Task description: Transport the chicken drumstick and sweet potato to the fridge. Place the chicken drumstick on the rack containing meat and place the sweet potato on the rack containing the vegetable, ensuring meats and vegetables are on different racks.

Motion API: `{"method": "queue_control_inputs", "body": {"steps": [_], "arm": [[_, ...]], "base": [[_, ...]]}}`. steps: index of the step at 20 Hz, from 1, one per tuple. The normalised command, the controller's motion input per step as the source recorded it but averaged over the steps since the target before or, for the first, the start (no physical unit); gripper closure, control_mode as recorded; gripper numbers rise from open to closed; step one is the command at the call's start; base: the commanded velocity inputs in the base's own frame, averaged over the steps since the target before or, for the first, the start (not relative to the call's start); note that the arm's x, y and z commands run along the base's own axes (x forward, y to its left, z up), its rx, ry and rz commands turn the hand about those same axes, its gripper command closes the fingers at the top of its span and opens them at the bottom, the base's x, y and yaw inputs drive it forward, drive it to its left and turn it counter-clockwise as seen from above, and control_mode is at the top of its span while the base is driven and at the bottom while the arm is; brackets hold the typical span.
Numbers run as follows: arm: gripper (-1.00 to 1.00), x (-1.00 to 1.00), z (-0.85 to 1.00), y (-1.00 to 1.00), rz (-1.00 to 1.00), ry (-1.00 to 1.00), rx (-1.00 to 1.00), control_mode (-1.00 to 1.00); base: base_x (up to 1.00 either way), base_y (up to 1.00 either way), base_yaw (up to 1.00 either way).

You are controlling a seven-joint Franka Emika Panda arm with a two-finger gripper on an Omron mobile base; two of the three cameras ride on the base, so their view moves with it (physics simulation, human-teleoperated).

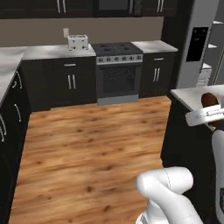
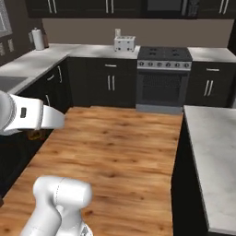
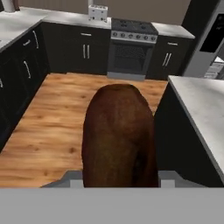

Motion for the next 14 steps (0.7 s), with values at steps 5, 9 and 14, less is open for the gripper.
{"method": "queue_control_inputs", "body": {"steps": [5,9,14], "arm": [[1.0,0.0,0.0,0.0,0.0,0.0,0.0,1.0],[1.0,0.0,0.0,0.0,0.0,0.0,0.0,1.0],[1.0,0.0,0.0,0.0,0.0,0.0,0.0,1.0]], "base": [[1.0,0.76,-0.16],[1.0,0.09,-0.08],[1.0,0.0,-0.06]]}}
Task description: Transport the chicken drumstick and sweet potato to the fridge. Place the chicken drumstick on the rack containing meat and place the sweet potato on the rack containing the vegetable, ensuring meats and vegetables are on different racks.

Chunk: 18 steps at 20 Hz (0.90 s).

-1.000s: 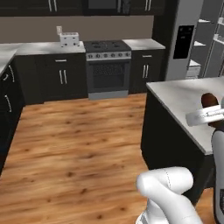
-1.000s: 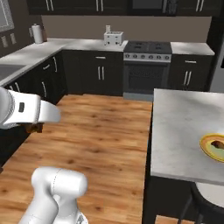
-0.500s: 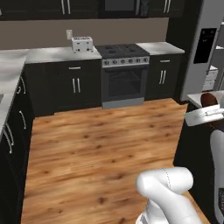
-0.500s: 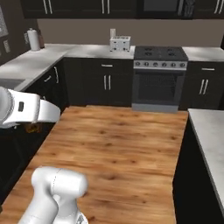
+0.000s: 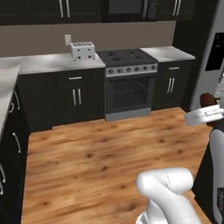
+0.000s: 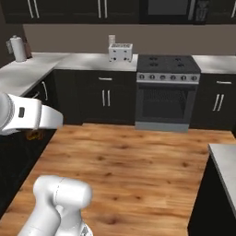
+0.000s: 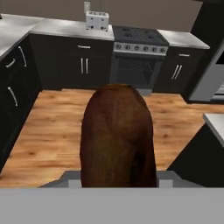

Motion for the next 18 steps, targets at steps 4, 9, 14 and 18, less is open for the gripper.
{"method": "queue_control_inputs", "body": {"steps": [4,9,14,18], "arm": [[1.0,0.0,0.0,0.0,0.0,0.0,0.0,1.0],[1.0,0.0,0.0,0.0,0.0,0.0,0.0,1.0],[1.0,0.0,0.0,0.0,0.0,0.0,0.0,1.0],[1.0,0.0,0.0,0.0,0.0,0.0,0.0,1.0]], "base": [[1.0,0.0,-0.08],[1.0,0.0,-0.09],[1.0,0.0,-0.09],[1.0,0.0,-0.08]]}}
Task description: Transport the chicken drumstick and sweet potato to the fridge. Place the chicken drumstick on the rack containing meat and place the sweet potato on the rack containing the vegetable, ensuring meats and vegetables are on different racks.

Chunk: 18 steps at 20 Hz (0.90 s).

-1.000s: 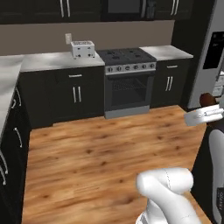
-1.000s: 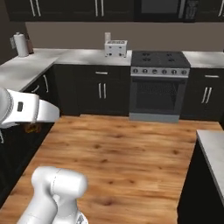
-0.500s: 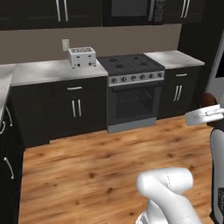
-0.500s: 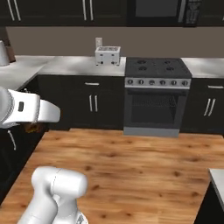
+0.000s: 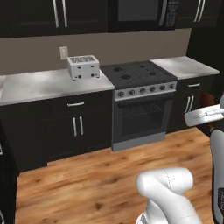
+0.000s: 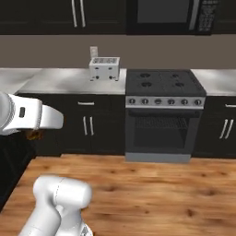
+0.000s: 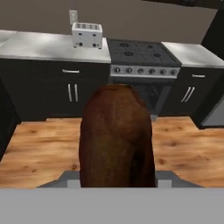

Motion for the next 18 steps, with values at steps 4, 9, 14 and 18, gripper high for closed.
{"method": "queue_control_inputs", "body": {"steps": [4,9,14,18], "arm": [[1.0,0.0,0.0,0.0,0.0,0.0,0.0,1.0],[1.0,0.0,0.0,0.0,0.0,0.0,0.0,1.0],[1.0,0.0,0.0,0.0,0.0,0.0,0.0,1.0],[1.0,0.0,0.0,0.0,0.0,0.0,0.0,1.0]], "base": [[1.0,0.0,-0.06],[1.0,-0.61,-0.03],[1.0,-1.0,0.0],[1.0,-1.0,0.0]]}}
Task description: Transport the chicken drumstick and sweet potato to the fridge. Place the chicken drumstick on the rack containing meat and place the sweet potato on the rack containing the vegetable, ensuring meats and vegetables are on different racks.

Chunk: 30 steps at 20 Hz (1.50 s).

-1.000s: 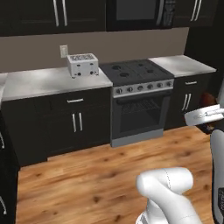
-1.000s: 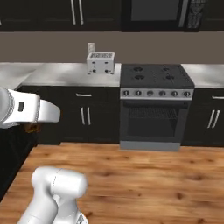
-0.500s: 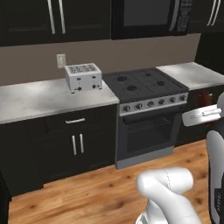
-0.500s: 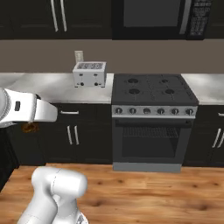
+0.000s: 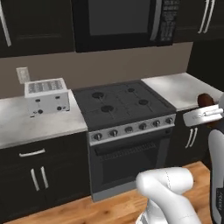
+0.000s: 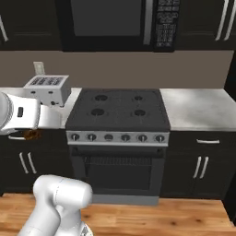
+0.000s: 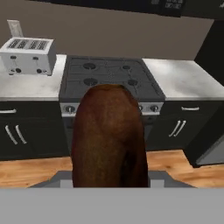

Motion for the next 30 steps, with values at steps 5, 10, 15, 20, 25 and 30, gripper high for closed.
{"method": "queue_control_inputs", "body": {"steps": [5,10,15,20,25,30], "arm": [[1.0,0.0,0.0,0.0,0.0,0.0,0.0,1.0],[1.0,0.0,0.0,0.0,0.0,0.0,0.0,1.0],[1.0,0.0,0.0,0.0,0.0,0.0,0.0,1.0],[1.0,0.0,0.0,0.0,0.0,0.0,0.0,1.0],[1.0,0.0,0.0,0.0,0.0,0.0,0.0,1.0],[1.0,0.0,0.0,0.0,0.0,0.0,0.0,1.0]], "base": [[0.59,-1.0,-0.02],[-0.19,-1.0,-0.17],[-0.21,-1.0,-0.2],[0.08,-1.0,-0.14],[0.83,-1.0,-0.01],[-0.16,-1.0,-0.25]]}}
